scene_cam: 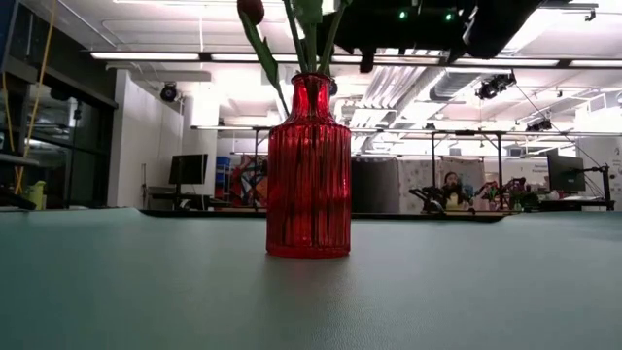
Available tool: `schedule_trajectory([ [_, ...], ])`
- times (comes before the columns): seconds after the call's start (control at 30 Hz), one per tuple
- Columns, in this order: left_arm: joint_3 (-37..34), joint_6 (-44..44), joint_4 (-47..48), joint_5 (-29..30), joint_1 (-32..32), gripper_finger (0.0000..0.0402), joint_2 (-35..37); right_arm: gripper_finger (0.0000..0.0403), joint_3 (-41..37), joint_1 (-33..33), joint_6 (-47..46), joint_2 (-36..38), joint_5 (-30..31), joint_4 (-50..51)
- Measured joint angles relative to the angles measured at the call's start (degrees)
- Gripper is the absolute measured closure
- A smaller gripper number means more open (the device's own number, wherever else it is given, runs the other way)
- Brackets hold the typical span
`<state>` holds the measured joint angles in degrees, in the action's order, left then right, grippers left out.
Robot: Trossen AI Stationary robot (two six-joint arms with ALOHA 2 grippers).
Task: Sort flowers into vase by color
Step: Put the top red flower into the yellow flower vase
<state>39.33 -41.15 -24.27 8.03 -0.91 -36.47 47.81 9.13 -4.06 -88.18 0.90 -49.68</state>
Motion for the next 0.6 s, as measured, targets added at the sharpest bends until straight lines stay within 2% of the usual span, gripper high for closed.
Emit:
schedule_trajectory([
  [0.27,0.0,0.28,0.0,0.01,0.0,0.0116,0.0,0.0403,0.0,0.0,-2.01,-4.47,0.81,-3.57],
  [0.6,0.0,-0.16,0.02,0.01,-0.01,0.0116,0.0,0.0402,0.0,-0.15,-4.03,-0.58,-0.72,3.96],
])
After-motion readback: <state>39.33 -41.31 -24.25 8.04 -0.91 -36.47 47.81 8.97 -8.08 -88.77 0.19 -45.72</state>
